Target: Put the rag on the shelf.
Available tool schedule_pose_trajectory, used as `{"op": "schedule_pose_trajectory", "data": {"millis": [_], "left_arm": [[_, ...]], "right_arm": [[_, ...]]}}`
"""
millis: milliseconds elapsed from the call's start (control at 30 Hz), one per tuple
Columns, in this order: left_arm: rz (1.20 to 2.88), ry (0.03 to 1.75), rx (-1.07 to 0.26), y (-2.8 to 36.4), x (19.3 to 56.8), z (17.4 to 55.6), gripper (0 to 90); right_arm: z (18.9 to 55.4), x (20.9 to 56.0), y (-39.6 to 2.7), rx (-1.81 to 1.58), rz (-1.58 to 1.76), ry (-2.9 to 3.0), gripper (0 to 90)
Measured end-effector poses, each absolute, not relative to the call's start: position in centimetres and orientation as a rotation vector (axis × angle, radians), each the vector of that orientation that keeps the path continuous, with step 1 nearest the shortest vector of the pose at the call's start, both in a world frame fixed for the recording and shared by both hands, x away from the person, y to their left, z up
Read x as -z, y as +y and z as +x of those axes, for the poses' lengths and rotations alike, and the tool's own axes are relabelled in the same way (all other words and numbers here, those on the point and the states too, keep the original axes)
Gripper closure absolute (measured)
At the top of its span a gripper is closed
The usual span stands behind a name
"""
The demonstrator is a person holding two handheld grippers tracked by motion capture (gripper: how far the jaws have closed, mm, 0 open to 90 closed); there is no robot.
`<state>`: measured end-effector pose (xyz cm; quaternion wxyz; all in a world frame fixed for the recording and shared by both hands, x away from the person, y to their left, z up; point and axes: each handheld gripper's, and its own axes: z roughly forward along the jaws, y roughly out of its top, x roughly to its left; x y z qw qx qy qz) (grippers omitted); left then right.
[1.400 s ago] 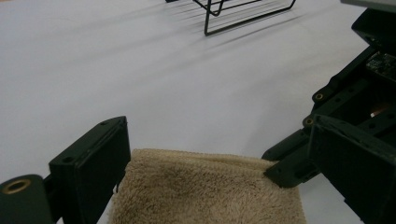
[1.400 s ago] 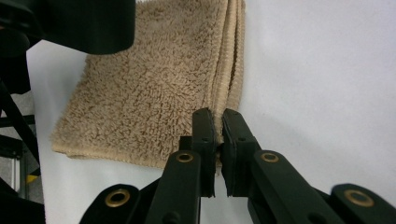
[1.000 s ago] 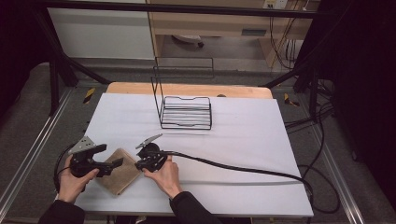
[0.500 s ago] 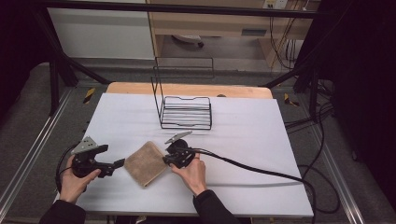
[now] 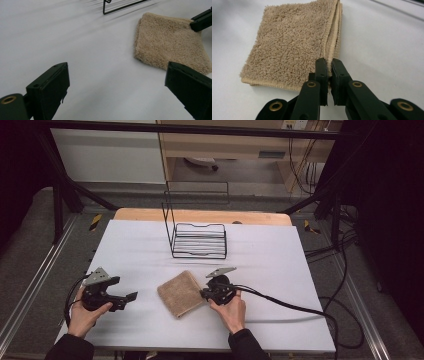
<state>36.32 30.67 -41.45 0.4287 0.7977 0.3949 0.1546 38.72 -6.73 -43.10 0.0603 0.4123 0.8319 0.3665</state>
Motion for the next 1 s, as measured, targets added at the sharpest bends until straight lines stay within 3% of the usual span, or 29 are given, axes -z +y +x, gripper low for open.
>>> {"op": "schedule_pose_trajectory", "data": {"millis": [200, 333, 367, 433, 533, 567, 800, 1000], "left_arm": [[2.008, 0.978, -0.374, 30.1, 41.7, 36.4, 5.7], [2.011, 0.975, -0.369, 29.7, 41.9, 36.5, 5.7], [2.012, 0.975, -0.370, 29.6, 41.9, 36.5, 5.7], [2.013, 0.974, -0.367, 29.6, 41.9, 36.5, 5.7], [2.010, 0.980, -0.364, 29.5, 42.0, 36.6, 5.7], [2.010, 0.982, -0.362, 29.5, 42.0, 36.7, 5.7], [2.018, 0.982, -0.364, 29.5, 42.1, 36.7, 5.6], [2.012, 0.988, -0.360, 29.6, 42.3, 36.7, 5.6]], "right_arm": [[37.7, 43.6, -7.2, -1.110, 1.242, 2.500, 84.1], [37.9, 44.0, -7.5, -1.112, 1.231, 2.500, 78.9], [38.0, 43.9, -7.6, -1.123, 1.221, 2.495, 75.1], [38.6, 43.3, -8.0, -1.149, 1.162, 2.496, 59.1], [39.3, 42.8, -8.1, -1.210, 1.128, 2.475, 53.7], [40.3, 42.5, -8.0, -1.246, 1.128, 2.465, 46.1], [43.6, 43.4, -5.6, -1.250, 1.071, 2.477, 42.0], [46.1, 44.2, -3.7, -1.202, 1.063, 2.514, 49.6]]}}
